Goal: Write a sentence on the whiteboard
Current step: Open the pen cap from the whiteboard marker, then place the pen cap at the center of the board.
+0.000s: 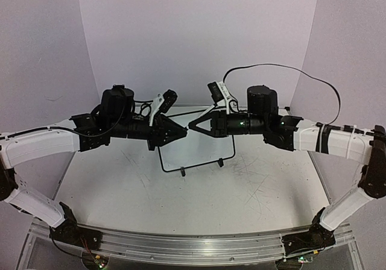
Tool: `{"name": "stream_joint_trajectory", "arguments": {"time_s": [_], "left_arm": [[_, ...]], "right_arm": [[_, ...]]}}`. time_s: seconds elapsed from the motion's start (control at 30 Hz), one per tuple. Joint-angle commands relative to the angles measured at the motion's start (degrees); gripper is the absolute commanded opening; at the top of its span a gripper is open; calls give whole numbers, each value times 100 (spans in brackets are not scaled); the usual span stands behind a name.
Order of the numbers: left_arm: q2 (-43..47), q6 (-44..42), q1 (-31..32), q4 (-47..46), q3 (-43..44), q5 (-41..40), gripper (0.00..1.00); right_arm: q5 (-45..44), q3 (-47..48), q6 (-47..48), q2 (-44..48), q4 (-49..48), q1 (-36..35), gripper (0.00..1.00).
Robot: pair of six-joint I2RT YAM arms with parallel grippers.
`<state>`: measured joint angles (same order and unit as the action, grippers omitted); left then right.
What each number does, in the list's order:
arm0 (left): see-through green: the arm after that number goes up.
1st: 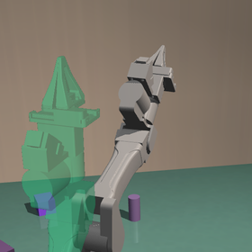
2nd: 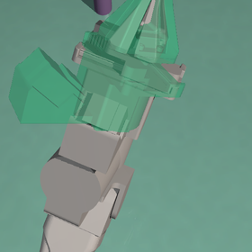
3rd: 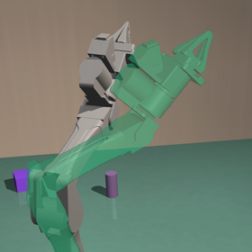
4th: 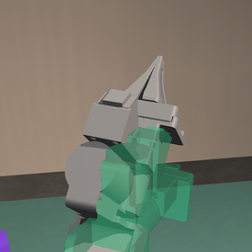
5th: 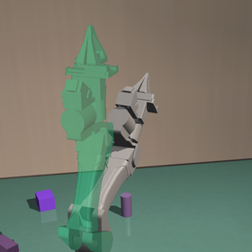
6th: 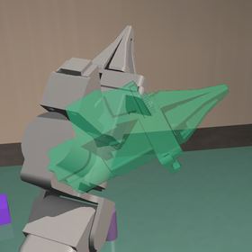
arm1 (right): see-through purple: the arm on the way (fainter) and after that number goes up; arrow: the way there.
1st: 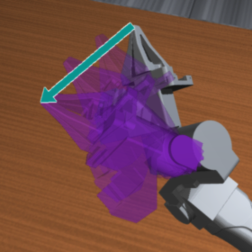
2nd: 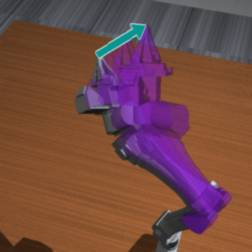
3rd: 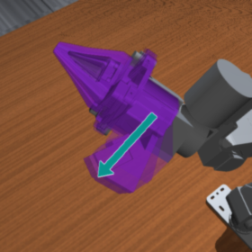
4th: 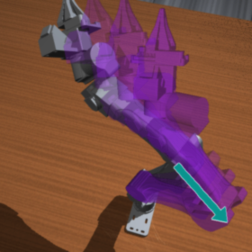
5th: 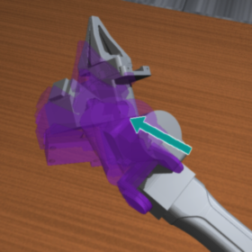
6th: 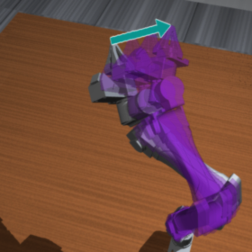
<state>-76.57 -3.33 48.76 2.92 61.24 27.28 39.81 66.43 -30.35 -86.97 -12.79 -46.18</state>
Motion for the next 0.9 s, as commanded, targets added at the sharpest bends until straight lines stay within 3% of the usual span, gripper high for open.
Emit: {"name": "stream_joint_trajectory", "arguments": {"time_s": [0.0, 0.2, 0.27, 0.33, 0.43, 0.5, 0.6, 0.73, 0.87], "left_arm": [[505, -104, -75, 212, -456, -259, 0], [942, 222, -92, 259, -1058, -772, 0], [1180, 706, -106, 300, -1246, -1587, 0], [1434, 1481, -149, 307, -1514, -3051, 0], [1661, 3021, -279, 592, -1955, -4814, 0], [1651, 4038, -384, 1077, -2150, -5351, 0], [1332, 4750, -710, 1472, -2400, -5477, 0], [731, 4859, -1468, 1606, -2463, -4796, 0], [139, 4551, -1624, 1705, -2229, -4605, 0]], "right_arm": [[-527, -428, -265, 782, -766, 907, 0], [-273, -880, -31, 1392, -790, 1806, 0], [-725, -714, 950, 1589, 50, 1824, 0], [-1355, -572, 1768, 1681, 832, 1773, 0], [-2783, -668, 2740, 1946, 1258, 1488, 0], [-3907, -747, 3341, 2076, 1279, 1246, 0], [-5028, -754, 3498, 2104, 1272, 1195, 0], [-5141, -1081, 3341, 2383, 726, 1224, 0], [-5149, -1355, 3082, 2559, 588, 1269, 0]]}}
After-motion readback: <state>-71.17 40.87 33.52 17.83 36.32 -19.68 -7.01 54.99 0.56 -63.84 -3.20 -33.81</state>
